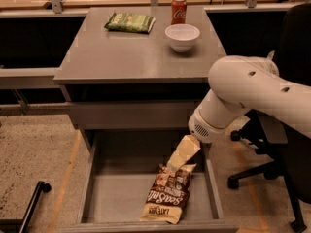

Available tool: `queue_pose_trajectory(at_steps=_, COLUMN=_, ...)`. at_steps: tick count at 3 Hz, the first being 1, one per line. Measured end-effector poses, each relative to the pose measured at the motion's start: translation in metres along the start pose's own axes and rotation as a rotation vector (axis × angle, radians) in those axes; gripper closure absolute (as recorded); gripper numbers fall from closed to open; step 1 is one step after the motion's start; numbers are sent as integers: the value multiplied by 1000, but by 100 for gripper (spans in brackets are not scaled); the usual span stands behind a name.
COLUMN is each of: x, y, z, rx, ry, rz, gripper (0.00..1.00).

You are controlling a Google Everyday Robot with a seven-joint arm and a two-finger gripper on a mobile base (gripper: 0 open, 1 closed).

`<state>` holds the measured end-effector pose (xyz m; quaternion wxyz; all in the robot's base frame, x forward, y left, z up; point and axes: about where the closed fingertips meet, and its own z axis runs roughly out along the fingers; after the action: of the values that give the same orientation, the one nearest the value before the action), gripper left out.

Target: Pick brown chip bag from middle drawer and place on counter

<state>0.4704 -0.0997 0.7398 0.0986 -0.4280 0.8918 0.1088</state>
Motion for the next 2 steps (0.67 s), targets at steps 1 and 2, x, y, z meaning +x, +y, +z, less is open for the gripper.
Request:
queue_pose_trajectory(at_steps=1, x=-7, y=-10, z=39, rx=-81, ry=-37, rz=64, gripper=0)
queue_pose_trajectory(at_steps=2, x=-11, y=-21, z=86, rx=-163, ry=-47, rz=170, gripper=0)
